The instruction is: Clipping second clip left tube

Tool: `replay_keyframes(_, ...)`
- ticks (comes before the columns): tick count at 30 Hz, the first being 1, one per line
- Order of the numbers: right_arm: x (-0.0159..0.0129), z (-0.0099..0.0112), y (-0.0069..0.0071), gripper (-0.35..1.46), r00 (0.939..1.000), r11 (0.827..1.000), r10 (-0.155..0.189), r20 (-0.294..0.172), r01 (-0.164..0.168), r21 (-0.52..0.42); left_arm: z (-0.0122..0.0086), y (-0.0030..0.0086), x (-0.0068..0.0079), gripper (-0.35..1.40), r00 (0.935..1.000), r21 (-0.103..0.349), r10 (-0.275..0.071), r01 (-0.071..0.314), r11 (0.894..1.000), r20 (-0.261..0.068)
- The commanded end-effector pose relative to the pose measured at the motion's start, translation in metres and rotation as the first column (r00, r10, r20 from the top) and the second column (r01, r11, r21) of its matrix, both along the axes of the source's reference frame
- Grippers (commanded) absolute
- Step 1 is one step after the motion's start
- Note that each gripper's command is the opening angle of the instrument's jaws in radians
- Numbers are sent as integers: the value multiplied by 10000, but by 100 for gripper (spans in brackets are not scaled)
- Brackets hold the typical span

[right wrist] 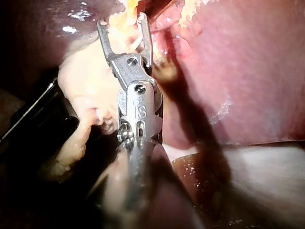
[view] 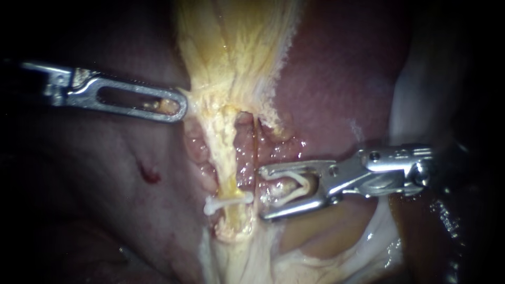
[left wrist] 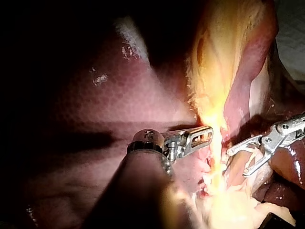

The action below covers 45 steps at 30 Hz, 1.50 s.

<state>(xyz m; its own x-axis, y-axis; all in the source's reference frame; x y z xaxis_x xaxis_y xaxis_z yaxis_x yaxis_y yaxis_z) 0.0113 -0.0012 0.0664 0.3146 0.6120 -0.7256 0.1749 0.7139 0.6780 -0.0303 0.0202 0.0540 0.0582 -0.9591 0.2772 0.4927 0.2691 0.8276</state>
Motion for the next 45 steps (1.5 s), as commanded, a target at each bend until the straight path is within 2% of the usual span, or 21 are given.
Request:
replay_keyframes(1, 2, 2, 0, 48, 10000, 10000, -52, 4, 52, 45, 0, 0, 0, -35, 10000, -8, 10, -10, 10000, -2)
replay_keyframes(4, 7, 13, 1, 47, 9999, 9999, -127, -30, 128, 63, 0, -1, 0, -35, 10000, -11, 10, -10, 10000, -3)
replay_keyframes(12, 14, 44, 3, 48, 9999, 9998, -56, 92, 54, 180, 0, -1, 0, -35, 10000, -23, -12, 12, 10000, -23)
replay_keyframes(18, 18, 57, 3, 48, 9999, 9998, -41, 128, 38, 183, 1, -1, -1, -35, 10000, -25, -15, 15, 10000, -25)
replay_keyframes(21, 21, 59, 3, 48, 9999, 9998, -42, 128, 40, 174, 1, -1, -1, -35, 10000, -25, -15, 15, 10000, -26)
replay_keyframes(28, 29, 57, 2, 49, 9998, 9994, -35, -195, 42, 352, 1, -1, -2, -35, 10000, -29, -20, 20, 10000, -30)
replay_keyframes(32, 38, 53, -3, 49, 9985, 9988, -240, -492, 260, 420, 1, -2, -2, -35, 10000, -31, -24, 24, 10000, -33)
replay_keyframes(40, 60, 43, -13, 49, 9921, 9965, -498, -1150, 571, 607, 2, -1, -4, -35, 10000, -22, -15, 15, 10000, -21)
replay_keyframes(45, 73, 45, -16, 49, 9889, 9959, -551, -1377, 644, 634, 3, -1, -7, -35, 10000, -15, -6, 6, 10000, -10)
